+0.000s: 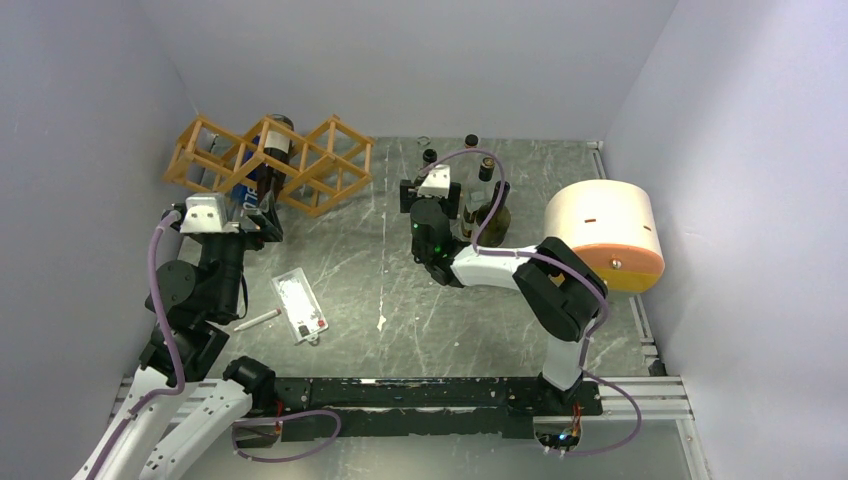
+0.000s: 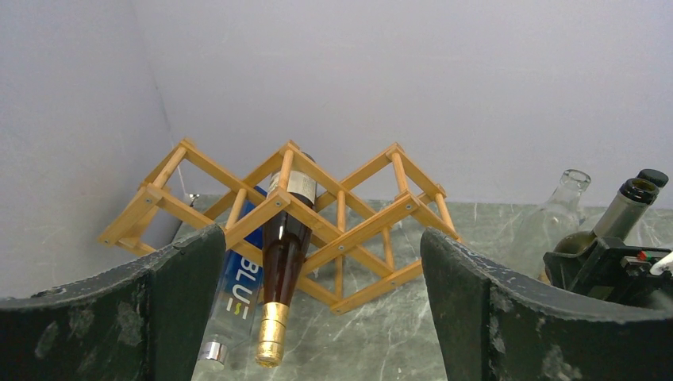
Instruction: Take the wine bottle off the wine rack
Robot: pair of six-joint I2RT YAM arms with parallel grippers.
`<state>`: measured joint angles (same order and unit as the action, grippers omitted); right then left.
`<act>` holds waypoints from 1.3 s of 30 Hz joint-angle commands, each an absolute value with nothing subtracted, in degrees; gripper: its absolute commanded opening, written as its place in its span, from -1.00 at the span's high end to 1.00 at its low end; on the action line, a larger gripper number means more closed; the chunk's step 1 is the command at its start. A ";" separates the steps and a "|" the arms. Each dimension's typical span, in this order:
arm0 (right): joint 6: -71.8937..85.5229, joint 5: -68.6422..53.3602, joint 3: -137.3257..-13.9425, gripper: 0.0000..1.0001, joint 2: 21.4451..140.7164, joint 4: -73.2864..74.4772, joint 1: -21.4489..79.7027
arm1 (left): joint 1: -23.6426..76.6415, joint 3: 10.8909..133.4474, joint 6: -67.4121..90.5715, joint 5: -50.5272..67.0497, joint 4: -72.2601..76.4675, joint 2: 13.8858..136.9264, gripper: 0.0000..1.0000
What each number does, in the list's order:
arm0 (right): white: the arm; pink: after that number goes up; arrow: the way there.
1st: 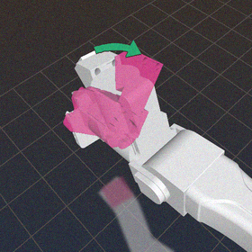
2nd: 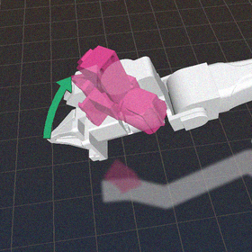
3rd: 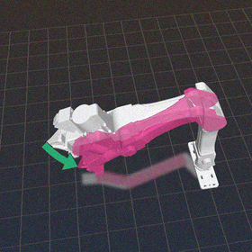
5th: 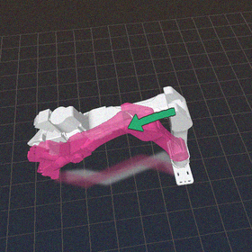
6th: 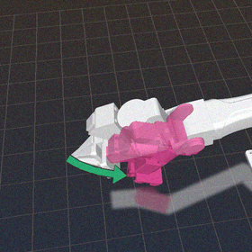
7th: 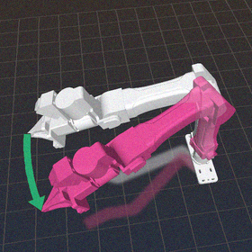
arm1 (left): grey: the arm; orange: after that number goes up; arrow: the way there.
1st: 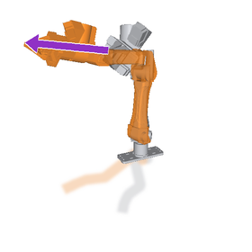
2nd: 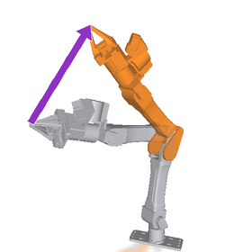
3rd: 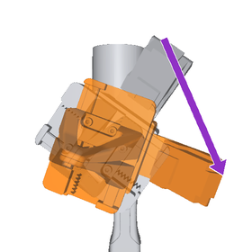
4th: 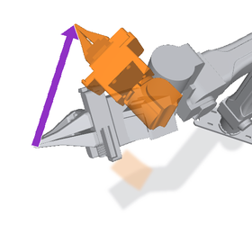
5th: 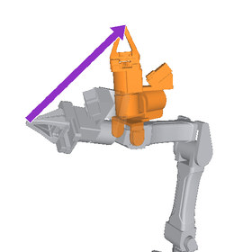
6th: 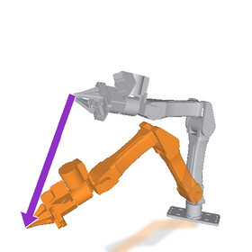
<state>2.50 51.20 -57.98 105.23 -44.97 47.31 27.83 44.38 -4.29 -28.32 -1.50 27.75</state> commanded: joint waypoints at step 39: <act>9.06 22.86 -58.09 -1.00 77.29 -12.70 47.17 | 27.51 42.36 -5.49 -30.97 1.77 30.43 -0.90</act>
<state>9.19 33.21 -58.74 82.02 -18.17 47.31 27.79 43.20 -4.75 -29.63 -0.73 29.82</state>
